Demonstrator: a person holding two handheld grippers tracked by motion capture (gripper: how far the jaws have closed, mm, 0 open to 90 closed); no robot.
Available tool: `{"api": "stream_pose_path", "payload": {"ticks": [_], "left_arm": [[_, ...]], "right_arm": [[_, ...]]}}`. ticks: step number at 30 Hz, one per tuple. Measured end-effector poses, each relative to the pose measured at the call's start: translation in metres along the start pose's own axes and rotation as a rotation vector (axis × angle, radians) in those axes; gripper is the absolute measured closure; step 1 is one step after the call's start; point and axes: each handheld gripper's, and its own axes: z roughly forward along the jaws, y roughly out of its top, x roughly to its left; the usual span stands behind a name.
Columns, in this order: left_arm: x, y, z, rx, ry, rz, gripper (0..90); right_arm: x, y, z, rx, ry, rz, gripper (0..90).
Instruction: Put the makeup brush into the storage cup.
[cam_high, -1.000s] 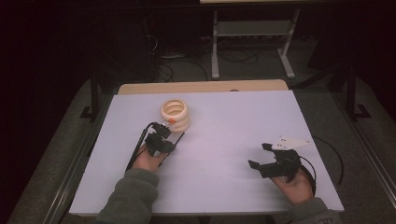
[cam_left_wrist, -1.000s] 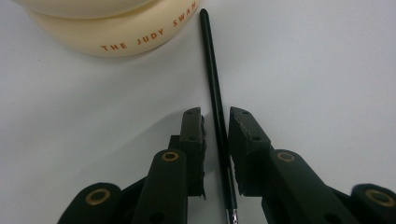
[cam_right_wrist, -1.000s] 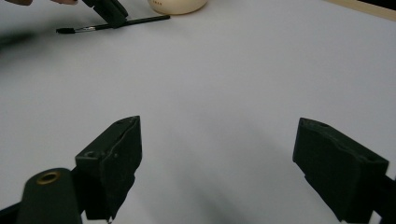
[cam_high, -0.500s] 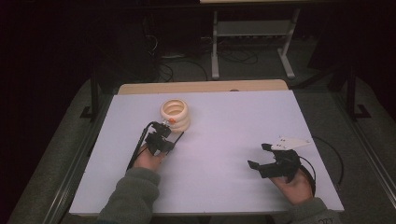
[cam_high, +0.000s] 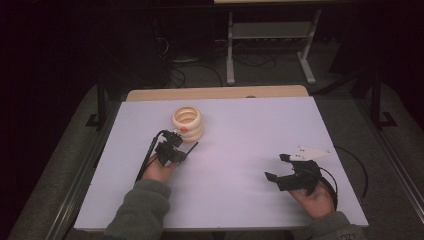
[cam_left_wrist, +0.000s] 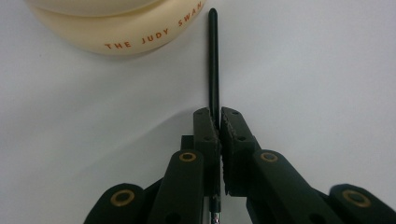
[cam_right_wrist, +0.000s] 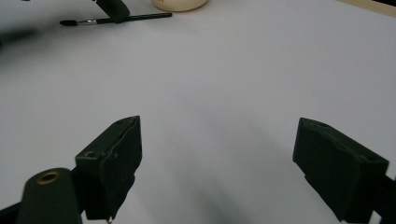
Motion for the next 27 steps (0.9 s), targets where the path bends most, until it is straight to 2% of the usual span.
{"api": "stream_pose_path", "payload": {"ticks": [13,27], "left_arm": [[0.001,0.000,-0.002,-0.008,-0.008,-0.006,86.1],[0.003,0.001,-0.011,-0.023,-0.018,0.022,86.1]], "right_arm": [[0.000,0.000,0.000,0.003,0.001,0.002,14.6],[0.000,0.000,0.001,0.003,0.005,-0.002,14.6]]}}
